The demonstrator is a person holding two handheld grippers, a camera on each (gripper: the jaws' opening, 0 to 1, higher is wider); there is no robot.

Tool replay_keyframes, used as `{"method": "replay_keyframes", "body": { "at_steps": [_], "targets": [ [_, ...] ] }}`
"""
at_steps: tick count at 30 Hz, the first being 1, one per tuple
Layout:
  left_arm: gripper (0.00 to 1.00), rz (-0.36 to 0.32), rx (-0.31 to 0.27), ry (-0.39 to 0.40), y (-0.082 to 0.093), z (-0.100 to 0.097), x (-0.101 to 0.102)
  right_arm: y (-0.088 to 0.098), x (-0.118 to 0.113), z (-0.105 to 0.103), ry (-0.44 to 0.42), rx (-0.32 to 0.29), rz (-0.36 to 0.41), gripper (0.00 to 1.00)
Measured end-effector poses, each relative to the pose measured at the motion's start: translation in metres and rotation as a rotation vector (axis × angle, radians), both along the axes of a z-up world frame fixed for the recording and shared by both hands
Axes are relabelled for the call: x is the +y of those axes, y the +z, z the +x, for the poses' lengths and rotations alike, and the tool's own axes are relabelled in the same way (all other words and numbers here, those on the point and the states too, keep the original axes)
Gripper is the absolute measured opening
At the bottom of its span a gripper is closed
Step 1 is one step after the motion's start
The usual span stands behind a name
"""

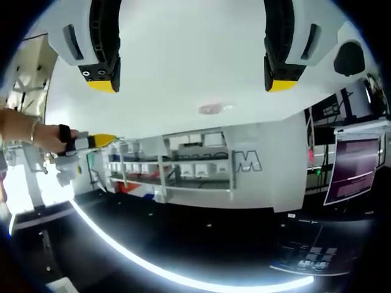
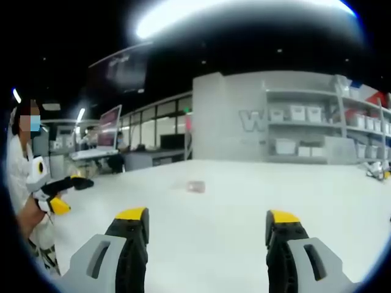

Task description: Open the resealable bag by pulling the two sides of the seal apart until the entire bag opening is separated and visibly accessible.

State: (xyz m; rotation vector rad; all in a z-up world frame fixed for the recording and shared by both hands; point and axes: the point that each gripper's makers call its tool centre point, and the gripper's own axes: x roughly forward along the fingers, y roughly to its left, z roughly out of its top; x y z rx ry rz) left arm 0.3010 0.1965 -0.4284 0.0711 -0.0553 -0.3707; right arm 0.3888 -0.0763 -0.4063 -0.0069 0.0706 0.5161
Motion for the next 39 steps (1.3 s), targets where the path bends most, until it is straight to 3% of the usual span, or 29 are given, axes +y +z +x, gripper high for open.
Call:
{"method": "replay_keyframes", "body": {
  "at_steps": [39],
  "targets": [
    [0.96, 0.010, 0.079, -0.013, -0.009, 0.006, -0.001, 0.002, 0.015, 0.018, 0.018, 0.029, -0.015, 0.77]
  ]
}}
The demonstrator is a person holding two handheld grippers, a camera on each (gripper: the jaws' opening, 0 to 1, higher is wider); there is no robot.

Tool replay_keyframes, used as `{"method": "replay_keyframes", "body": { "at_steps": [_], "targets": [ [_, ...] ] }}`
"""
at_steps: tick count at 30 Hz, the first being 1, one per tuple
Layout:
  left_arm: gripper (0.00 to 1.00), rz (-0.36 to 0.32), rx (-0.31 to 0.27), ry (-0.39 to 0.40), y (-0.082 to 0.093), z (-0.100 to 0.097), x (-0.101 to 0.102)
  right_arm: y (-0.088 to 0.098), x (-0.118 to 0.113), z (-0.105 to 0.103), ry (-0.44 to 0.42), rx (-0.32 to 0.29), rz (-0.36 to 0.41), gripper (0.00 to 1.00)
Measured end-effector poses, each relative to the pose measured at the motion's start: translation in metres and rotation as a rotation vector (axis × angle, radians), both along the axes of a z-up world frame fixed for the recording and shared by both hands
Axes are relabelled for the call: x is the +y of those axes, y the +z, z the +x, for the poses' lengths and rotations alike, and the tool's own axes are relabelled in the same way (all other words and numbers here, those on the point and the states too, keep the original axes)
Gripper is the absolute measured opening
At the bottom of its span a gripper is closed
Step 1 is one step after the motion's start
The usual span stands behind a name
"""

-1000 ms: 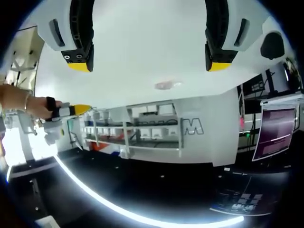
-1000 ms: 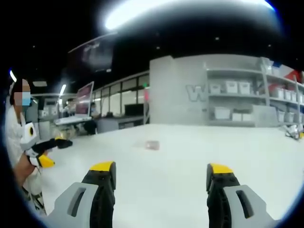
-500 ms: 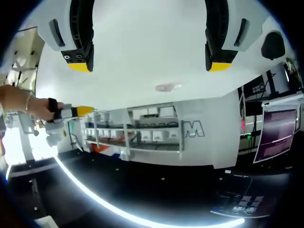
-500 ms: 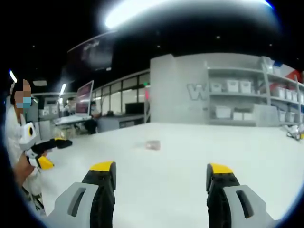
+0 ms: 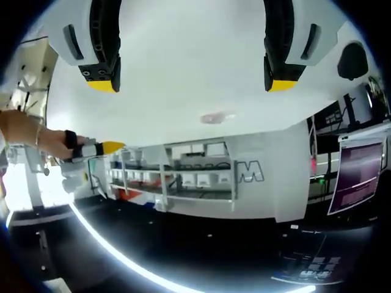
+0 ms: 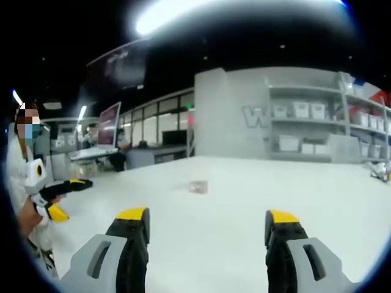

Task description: Open the resealable bag by pulling the two sides of the seal apart until the entire bag opening is separated and visibly accessible.

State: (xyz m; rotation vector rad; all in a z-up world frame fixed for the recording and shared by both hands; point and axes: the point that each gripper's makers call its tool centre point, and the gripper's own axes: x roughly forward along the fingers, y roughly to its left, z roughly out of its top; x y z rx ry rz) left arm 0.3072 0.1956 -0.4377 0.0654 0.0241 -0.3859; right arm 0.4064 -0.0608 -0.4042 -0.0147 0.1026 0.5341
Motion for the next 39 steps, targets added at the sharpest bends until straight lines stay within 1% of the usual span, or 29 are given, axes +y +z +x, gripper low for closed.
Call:
{"method": "replay_keyframes", "body": {
  "at_steps": [8, 16, 26, 34, 39],
  "targets": [
    [0.96, -0.005, 0.006, 0.000, 0.000, 0.002, -0.002, -0.007, 0.001, 0.001, 0.005, 0.013, -0.009, 0.77],
    [0.96, -0.003, 0.006, 0.001, 0.003, 0.004, -0.004, -0.005, 0.005, 0.005, 0.017, 0.015, -0.006, 0.76],
    [0.96, -0.002, 0.012, -0.002, 0.002, 0.009, -0.005, -0.005, 0.007, 0.010, 0.022, 0.019, -0.025, 0.75],
    [0.96, -0.002, 0.015, -0.005, 0.003, 0.009, -0.004, -0.003, 0.014, 0.015, 0.029, 0.021, -0.040, 0.75],
    [0.96, -0.001, 0.020, -0.009, 0.002, 0.008, -0.004, -0.004, 0.022, 0.016, 0.040, 0.024, -0.046, 0.75]
  ]
}}
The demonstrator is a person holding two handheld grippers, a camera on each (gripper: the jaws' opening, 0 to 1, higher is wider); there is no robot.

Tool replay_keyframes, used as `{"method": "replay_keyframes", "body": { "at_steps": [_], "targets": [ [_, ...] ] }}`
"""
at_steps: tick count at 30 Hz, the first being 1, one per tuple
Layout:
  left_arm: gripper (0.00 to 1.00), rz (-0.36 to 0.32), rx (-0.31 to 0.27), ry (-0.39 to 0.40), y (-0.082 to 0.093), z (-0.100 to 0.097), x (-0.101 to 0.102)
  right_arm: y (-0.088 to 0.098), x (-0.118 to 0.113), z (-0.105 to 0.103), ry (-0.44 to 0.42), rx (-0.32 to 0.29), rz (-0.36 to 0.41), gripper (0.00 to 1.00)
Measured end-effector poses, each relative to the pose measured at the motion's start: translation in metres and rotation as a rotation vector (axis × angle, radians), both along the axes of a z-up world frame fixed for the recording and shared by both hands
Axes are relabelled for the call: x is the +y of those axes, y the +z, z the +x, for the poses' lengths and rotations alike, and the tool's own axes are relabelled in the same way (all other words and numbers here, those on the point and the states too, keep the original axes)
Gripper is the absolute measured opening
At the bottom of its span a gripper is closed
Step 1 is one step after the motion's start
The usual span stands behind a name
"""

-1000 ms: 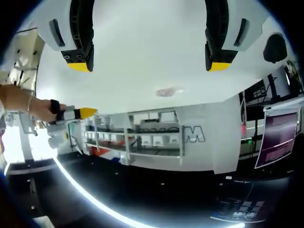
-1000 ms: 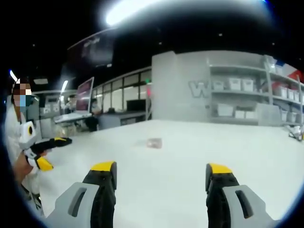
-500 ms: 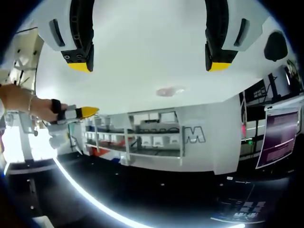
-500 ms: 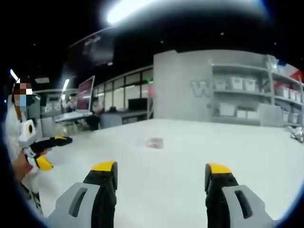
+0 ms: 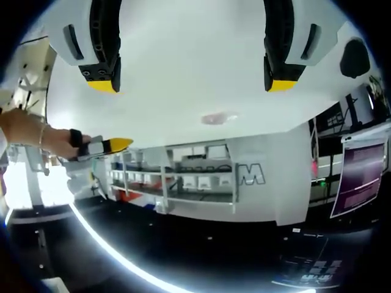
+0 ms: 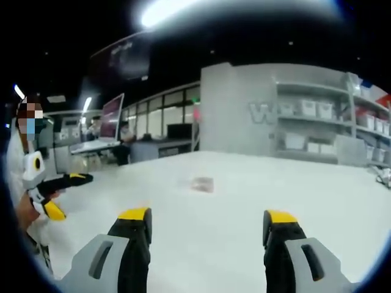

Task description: Open the resealable bag by pulling the two sides of the seal apart until the entire bag opening is separated and visibly accessible.

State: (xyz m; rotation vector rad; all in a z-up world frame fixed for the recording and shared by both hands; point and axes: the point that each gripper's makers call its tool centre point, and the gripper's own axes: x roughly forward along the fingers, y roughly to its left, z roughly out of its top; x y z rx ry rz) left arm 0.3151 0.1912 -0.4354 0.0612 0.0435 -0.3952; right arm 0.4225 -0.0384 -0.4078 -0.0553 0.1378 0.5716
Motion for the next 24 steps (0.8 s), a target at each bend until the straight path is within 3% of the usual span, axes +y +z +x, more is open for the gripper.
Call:
{"method": "replay_keyframes", "body": {
  "at_steps": [24],
  "targets": [
    [0.95, -0.004, -0.011, 0.004, 0.005, -0.001, 0.002, 0.004, 0.015, 0.017, 0.005, 0.006, 0.006, 0.73]
  ]
}}
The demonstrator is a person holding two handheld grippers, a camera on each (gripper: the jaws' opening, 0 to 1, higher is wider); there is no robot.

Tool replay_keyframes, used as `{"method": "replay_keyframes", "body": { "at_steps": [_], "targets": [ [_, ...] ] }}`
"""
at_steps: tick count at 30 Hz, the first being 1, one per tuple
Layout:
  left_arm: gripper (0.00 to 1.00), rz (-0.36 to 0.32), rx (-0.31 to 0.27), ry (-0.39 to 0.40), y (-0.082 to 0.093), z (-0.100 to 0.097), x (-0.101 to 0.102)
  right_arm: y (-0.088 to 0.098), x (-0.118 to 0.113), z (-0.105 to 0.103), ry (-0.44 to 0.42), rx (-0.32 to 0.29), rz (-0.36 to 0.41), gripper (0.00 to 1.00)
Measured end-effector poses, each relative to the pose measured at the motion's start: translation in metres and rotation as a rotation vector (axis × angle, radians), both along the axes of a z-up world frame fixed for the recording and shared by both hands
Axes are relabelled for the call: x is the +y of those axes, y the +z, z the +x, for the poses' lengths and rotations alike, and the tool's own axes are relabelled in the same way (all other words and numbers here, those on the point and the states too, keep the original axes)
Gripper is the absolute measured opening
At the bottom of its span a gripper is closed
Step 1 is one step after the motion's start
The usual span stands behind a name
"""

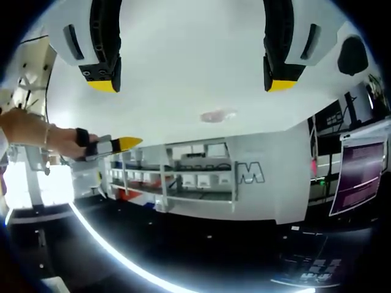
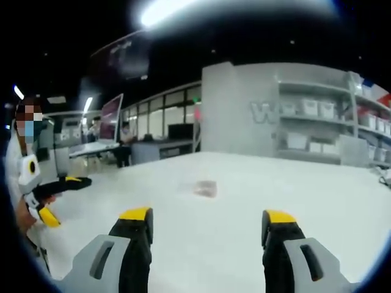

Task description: Open the resealable bag by pulling the two sides of the seal apart until the entire bag opening is separated and visibly accessible.

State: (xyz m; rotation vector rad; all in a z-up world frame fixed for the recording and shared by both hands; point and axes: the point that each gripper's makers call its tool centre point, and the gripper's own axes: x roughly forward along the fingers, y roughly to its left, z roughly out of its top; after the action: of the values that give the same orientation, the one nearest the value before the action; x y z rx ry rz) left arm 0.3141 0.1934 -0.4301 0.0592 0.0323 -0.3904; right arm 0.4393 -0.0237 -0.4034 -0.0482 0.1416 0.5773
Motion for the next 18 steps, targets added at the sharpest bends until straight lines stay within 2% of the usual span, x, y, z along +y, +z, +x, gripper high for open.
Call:
{"method": "replay_keyframes", "body": {
  "at_steps": [18],
  "targets": [
    [0.95, 0.007, 0.002, -0.005, 0.003, 0.002, -0.001, 0.003, 0.013, 0.017, 0.004, 0.008, -0.014, 0.72]
  ]
}}
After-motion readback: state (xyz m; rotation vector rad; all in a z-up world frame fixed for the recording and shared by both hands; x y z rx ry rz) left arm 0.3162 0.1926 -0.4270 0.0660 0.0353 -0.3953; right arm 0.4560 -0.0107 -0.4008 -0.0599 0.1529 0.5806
